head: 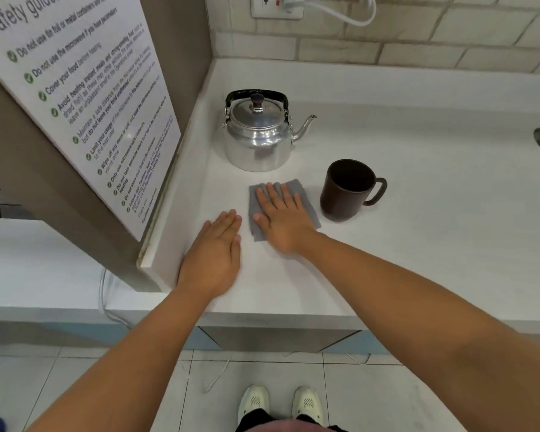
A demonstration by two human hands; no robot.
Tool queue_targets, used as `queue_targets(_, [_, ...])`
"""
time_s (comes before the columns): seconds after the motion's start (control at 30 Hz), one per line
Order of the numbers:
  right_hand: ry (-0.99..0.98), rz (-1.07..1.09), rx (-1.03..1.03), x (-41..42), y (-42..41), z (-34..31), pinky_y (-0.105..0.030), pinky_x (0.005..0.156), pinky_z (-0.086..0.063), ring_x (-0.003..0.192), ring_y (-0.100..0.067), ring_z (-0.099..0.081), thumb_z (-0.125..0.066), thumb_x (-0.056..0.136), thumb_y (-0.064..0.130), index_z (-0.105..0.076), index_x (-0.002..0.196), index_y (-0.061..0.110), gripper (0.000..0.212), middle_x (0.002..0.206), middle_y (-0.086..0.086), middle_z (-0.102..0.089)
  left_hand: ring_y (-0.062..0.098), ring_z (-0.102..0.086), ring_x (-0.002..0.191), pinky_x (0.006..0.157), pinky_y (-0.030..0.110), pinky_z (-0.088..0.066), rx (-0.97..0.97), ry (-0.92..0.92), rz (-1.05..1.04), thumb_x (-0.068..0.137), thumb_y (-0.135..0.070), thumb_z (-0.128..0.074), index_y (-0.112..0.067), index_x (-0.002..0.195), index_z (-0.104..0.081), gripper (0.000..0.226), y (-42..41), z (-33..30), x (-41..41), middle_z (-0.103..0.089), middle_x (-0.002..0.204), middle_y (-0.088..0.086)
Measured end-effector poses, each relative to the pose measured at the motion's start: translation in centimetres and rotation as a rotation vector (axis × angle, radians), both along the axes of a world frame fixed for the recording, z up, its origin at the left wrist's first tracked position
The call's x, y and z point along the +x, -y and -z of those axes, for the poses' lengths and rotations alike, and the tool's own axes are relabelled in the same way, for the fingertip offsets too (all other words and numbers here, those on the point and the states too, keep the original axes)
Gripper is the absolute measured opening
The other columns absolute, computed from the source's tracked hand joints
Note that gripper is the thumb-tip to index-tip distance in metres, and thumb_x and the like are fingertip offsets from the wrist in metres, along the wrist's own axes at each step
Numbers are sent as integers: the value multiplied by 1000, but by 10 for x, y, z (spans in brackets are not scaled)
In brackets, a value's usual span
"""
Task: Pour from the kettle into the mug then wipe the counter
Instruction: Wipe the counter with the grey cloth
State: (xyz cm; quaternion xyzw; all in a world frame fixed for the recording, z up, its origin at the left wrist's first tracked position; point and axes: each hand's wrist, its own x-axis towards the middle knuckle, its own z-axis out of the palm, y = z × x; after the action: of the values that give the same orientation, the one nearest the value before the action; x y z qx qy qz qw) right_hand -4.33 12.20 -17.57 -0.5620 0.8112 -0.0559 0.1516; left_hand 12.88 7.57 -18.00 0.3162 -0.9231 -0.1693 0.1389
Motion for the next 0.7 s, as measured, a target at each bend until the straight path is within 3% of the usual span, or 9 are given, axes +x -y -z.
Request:
queue_targets(0.13, [11, -1, -21, 19, -35, -3, -35, 113, 20, 145, -21, 22, -13, 100, 44, 13, 149, 22, 61, 160, -2, 17, 13, -15, 146, 120, 30, -4, 8, 18, 4, 103, -19, -26, -9, 147, -27, 46, 0, 2, 0, -23, 158, 3])
queue_targets(0.27, [8, -59, -73, 42, -107, 0, -36, 116, 19, 144, -15, 26, -11, 97, 51, 15, 147, 33, 59, 158, 8, 19, 14, -14, 146, 119, 29, -3, 3, 42, 5, 103, -21, -24, -10, 148, -24, 46, 2, 3, 0, -21, 158, 2])
queue_targets(0.47, [-48, 191, -52, 9, -195, -6, -40, 117, 16, 144, -18, 26, -13, 94, 56, 9, 146, 47, 57, 158, 14, 16, 15, -14, 146, 119, 31, -3, 0, 76, 15, 103, -22, -23, -10, 148, -25, 46, 0, 1, 0, -20, 159, 3])
queue_targets(0.7, [-39, 307, 8, -50, -220, -10, -45, 116, 14, 146, -24, 21, -17, 95, 54, 12, 142, 49, 55, 161, 8, 13, 19, -20, 145, 119, 33, -7, -3, 67, 18, 102, -18, -29, -6, 145, -30, 45, -2, -2, -1, -26, 156, 7])
